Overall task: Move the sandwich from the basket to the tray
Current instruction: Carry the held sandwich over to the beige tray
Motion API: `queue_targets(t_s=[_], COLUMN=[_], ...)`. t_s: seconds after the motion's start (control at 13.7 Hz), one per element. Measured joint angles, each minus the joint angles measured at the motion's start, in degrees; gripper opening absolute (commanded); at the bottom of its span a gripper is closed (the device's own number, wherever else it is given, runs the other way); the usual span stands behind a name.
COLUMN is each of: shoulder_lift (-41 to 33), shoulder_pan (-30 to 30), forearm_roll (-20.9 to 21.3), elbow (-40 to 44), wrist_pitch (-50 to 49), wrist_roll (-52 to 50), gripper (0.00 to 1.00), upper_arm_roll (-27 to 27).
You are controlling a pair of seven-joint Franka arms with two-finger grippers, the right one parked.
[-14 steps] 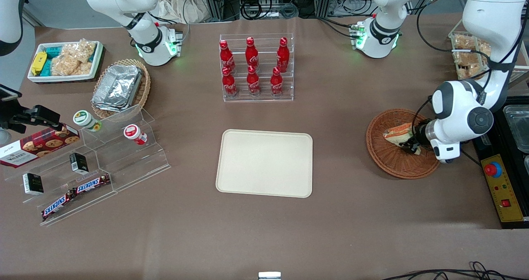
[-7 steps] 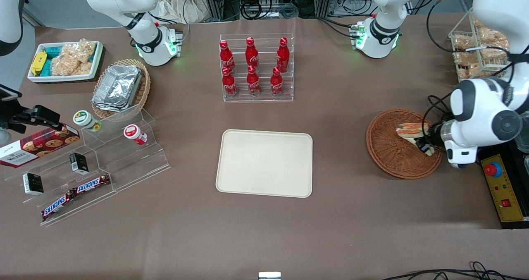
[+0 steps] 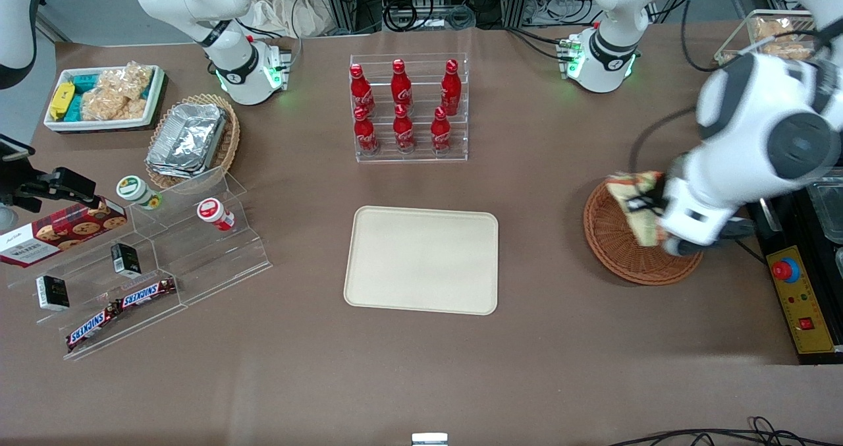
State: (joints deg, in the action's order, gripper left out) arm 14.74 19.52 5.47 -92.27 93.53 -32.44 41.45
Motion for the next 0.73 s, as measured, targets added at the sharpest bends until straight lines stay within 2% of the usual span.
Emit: queue_targets(t_s=[0.15,0.22,0.59,0.73], shoulder_lift=[4.2,7.11,26.33,31.57], shoulder_pan=[-2.06,-4.87,-22.21,-25.25], forearm_roll=[1.5,4.58,23.62,26.31], elbow=[0.12,0.16,4.94,7.17], wrist_pitch=[3.66,6.29,16.27,20.17], wrist_roll=[0.02,-0.02,-13.57,-14.07], gripper=[0.0,0.0,0.0,0.0], upper_arm_roll=[6.4,7.36,5.8,2.91])
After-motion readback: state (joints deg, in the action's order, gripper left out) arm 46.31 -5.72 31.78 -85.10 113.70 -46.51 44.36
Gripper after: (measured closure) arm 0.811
